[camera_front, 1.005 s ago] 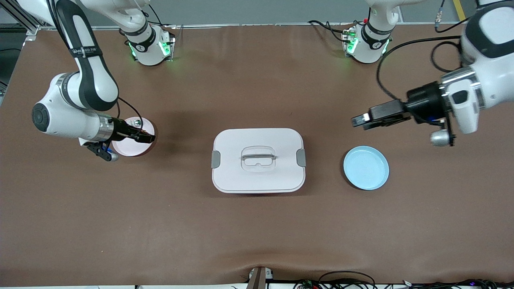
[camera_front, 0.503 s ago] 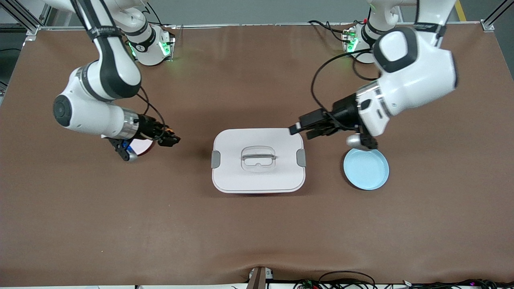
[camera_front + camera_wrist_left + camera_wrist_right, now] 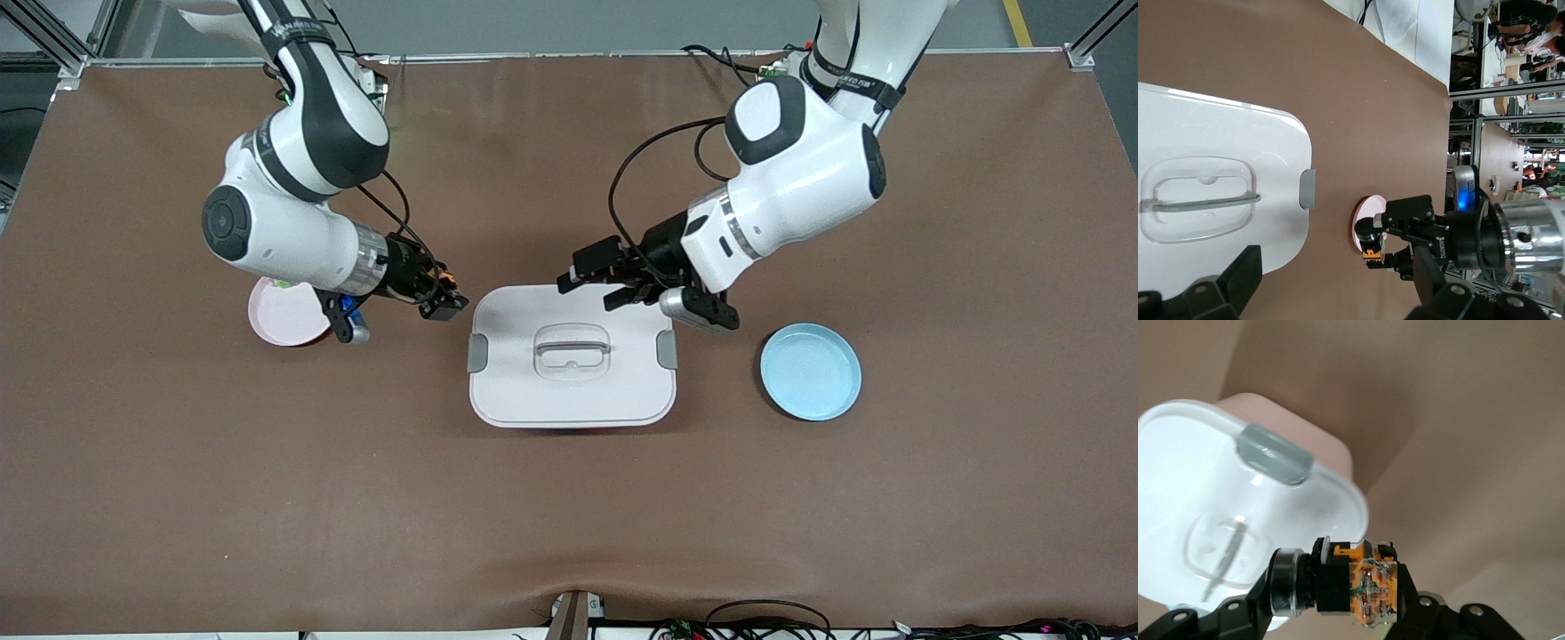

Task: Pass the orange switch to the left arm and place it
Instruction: 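Carry the switch over the box toward the left gripper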

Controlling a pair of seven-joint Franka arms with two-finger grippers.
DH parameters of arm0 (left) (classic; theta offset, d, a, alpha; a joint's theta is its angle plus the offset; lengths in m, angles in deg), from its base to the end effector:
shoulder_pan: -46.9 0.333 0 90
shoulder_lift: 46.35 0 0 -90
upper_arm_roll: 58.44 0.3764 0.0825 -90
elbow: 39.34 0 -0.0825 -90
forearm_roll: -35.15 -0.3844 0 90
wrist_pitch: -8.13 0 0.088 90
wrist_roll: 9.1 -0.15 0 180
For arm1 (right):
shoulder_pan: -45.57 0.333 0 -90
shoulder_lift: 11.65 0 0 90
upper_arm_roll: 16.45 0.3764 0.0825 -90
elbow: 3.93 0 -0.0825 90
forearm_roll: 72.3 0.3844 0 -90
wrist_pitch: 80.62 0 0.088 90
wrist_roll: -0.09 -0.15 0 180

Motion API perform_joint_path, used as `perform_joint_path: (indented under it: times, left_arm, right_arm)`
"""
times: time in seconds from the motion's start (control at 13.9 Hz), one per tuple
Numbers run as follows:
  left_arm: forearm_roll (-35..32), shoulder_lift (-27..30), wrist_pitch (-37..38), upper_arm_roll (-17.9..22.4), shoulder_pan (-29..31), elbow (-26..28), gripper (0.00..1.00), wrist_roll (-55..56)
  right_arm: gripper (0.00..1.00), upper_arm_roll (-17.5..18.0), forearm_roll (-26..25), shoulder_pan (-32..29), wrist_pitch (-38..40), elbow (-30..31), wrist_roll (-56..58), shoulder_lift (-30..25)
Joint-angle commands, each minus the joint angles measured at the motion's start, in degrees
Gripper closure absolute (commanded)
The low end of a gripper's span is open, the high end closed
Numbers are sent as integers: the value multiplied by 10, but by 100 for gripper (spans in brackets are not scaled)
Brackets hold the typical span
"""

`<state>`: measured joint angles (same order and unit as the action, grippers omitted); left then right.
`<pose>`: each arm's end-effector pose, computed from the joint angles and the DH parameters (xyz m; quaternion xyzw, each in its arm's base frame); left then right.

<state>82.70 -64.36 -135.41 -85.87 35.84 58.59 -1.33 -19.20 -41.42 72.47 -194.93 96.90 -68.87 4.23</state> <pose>0.5805 -0.4281 0.5090 0.9003 0.0402 0.0536 0.4301 0.5717 0.3156 0.4321 -0.8491 0.4732 0.1833 0.1467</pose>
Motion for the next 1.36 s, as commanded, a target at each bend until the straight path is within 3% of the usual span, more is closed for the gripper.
perform_joint_path:
  times: [0.0, 0.36, 0.79, 1.29]
  left_arm:
    - [-20, -22, -25, -1, -17, -12, 0, -7]
    - [-19, -46, -67, -1, -38, -4, 0, -2]
    - [-9, -75, -133, -2, -58, -8, 0, 4]
    - [21, -79, -145, -1, -63, -11, 0, 6]
  right_arm:
    - [100, -7, 25, 7, 13, -89, -45, 63]
    - [100, -8, 46, 9, 73, -222, -133, 137]
    - [100, -6, 73, 14, 72, -313, -200, 180]
    - [100, -8, 68, 50, 44, -330, -235, 204]
